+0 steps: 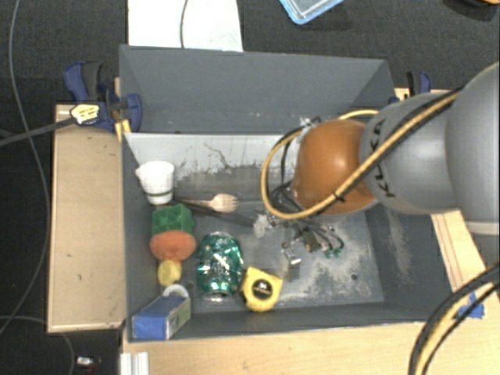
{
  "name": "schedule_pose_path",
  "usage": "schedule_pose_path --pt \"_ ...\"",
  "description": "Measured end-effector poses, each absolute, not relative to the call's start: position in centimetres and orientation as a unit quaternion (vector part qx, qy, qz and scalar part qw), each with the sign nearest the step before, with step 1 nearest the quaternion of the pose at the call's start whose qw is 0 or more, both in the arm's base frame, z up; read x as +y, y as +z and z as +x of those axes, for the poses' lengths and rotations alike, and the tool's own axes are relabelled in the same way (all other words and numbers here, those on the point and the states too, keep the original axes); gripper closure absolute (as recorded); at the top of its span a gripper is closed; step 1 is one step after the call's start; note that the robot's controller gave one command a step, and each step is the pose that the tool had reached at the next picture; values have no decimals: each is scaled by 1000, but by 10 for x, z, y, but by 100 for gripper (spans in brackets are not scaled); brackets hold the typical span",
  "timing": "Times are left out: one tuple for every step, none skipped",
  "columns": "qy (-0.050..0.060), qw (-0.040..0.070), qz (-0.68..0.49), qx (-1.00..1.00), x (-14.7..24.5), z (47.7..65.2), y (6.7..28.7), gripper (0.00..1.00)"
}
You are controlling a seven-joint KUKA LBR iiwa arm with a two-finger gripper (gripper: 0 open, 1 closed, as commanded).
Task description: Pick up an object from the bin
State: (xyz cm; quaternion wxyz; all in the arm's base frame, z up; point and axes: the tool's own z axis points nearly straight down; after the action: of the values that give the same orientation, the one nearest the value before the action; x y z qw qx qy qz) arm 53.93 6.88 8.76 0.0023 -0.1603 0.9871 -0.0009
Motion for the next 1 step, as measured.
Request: schedule_pose_path --pt "2 4 -75 997 69 543 88 0"
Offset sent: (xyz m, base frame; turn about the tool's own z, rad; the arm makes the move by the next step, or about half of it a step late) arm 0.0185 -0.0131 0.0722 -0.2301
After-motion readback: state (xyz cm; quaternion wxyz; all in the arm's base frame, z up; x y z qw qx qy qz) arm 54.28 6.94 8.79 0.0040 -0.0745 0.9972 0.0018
